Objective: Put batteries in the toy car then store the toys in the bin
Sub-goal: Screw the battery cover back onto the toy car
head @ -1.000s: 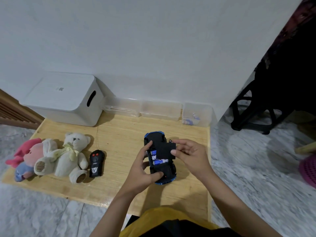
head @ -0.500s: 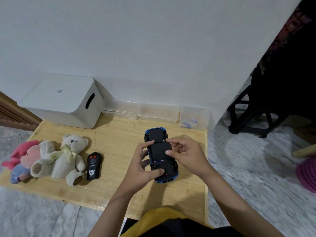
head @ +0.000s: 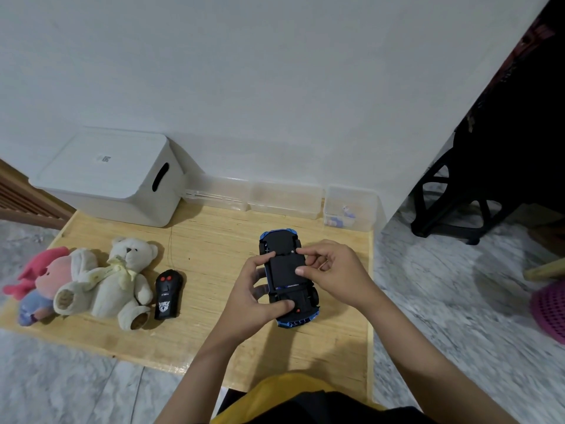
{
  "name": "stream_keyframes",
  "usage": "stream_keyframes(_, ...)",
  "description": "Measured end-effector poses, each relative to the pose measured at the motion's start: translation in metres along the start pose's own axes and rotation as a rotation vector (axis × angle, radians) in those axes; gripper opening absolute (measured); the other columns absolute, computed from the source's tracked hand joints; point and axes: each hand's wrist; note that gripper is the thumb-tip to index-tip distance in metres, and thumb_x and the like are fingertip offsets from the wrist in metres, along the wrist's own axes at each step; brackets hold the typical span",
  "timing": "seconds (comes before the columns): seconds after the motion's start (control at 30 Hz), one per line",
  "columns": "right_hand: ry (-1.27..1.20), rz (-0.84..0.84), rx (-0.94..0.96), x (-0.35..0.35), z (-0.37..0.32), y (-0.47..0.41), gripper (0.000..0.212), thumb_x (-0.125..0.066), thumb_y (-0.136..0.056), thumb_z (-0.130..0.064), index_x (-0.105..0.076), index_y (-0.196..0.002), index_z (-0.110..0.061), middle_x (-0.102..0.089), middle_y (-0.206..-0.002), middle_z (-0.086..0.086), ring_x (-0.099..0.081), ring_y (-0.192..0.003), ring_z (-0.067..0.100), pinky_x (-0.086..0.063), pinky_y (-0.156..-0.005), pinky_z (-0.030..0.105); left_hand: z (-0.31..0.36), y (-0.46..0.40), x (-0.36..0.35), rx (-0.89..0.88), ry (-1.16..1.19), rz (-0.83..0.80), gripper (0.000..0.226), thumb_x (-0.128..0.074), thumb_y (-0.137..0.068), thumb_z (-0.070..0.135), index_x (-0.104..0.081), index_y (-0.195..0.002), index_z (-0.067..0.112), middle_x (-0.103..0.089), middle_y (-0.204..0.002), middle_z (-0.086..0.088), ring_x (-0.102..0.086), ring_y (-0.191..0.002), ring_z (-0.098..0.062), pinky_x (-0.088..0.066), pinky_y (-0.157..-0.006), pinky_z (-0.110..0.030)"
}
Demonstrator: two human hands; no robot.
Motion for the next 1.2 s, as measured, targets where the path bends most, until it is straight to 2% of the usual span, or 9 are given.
stream_keyframes(0.23,0.056,-0.006,-0.018,0.0,-0.001,-0.005,0.032,-0.079,-0.074,-0.018,-0.071,-0.104,-0.024,-0.059,-0.081,-0.011,-0.054,-0.067,-0.002,-0.044,-0.066,0.011,0.001,0.001,0.0,-0.015,-0.009,0.013,0.079,-0.081,-0.054,0.018,-0.049,-0.122,0.04,-0.058,-0.122,-0.003,-0.065,-0.103,-0.024,-0.057,-0.082,-0.043)
stream_keyframes(0.37,0.067,-0.017,-0.011,-0.002,-0.004,-0.007,0.032,-0.077,-0.076,-0.019,-0.071,-0.107,-0.022,-0.058,-0.085,-0.007,-0.056,-0.072,0.004,-0.043,-0.068,0.012,0.003,0.002,0.0,-0.005,0.026,0.034,0.075,-0.082,-0.051,0.02,-0.052,-0.117,0.04,-0.059,-0.119,-0.005,-0.067,-0.099,-0.021,-0.057,-0.075,-0.037)
stream_keyframes(0.57,0.093,-0.066,0.005,-0.003,-0.002,-0.006,0.03,-0.076,-0.076,-0.021,-0.07,-0.105,-0.025,-0.056,-0.087,-0.006,-0.054,-0.073,0.002,-0.042,-0.066,0.01,0.003,0.005,0.002,0.006,0.078,0.039,0.076,-0.082,-0.048,0.018,-0.053,-0.117,0.033,-0.058,-0.119,-0.009,-0.066,-0.099,-0.025,-0.058,-0.073,-0.041)
stream_keyframes(0.67,-0.017,-0.076,-0.011,-0.003,0.001,-0.008,0.025,-0.079,-0.074,-0.017,-0.071,-0.095,-0.029,-0.058,-0.083,-0.006,-0.052,-0.069,0.003,-0.046,-0.069,0.017,0.003,0.005,0.004,0.012,0.093,0.022,0.077,-0.083,-0.049,0.016,-0.052,-0.118,0.031,-0.057,-0.119,-0.011,-0.067,-0.098,-0.027,-0.058,-0.071,-0.04)
stream_keyframes(0.8,-0.163,-0.078,-0.023,-0.002,0.001,-0.009,0.02,-0.08,-0.072,-0.01,-0.072,-0.088,-0.02,-0.061,-0.075,-0.001,-0.051,-0.065,0.009,-0.047,-0.067,0.022,0.004,0.003,0.005,0.015,0.072,-0.014,0.074,-0.083,-0.05,0.016,-0.051,-0.115,0.033,-0.057,-0.118,-0.01,-0.067,-0.098,-0.026,-0.056,-0.07,-0.037)
stream_keyframes(0.93,-0.131,-0.035,-0.018,-0.004,0.0,-0.01,0.024,-0.081,-0.071,-0.014,-0.071,-0.083,-0.032,-0.062,-0.076,-0.004,-0.05,-0.065,0.013,-0.047,-0.067,0.026,0.006,0.002,0.005,0.01,0.075,-0.007,0.073,-0.083,-0.051,0.016,-0.051,-0.115,0.031,-0.058,-0.115,-0.007,-0.068,-0.095,-0.02,-0.056,-0.069,-0.034)
stream_keyframes(1.07,-0.021,0.003,0.029,-0.006,0.003,-0.006,0.026,-0.079,-0.073,-0.02,-0.071,-0.093,-0.035,-0.058,-0.083,-0.004,-0.051,-0.066,0.007,-0.043,-0.065,0.017,0.006,0.001,0.006,0.006,0.077,0.007,0.072,-0.083,-0.049,0.015,-0.053,-0.113,0.03,-0.059,-0.115,-0.007,-0.067,-0.096,-0.021,-0.056,-0.07,-0.036)
stream_keyframes(1.2,0.005,0.043,0.081,-0.011,0.004,0.002,0.029,-0.076,-0.077,-0.019,-0.071,-0.106,-0.024,-0.054,-0.084,-0.003,-0.056,-0.077,0.007,-0.051,-0.072,0.02,0.006,0.001,0.005,0.02,0.072,0.015,0.068,-0.082,-0.053,0.013,-0.051,-0.113,0.027,-0.058,-0.114,-0.006,-0.068,-0.092,-0.02,-0.057,-0.067,-0.036)
Point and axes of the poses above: each hand's wrist, its own y-axis away from the middle knuckle, its own x-axis out of the back of the hand, z = x × y
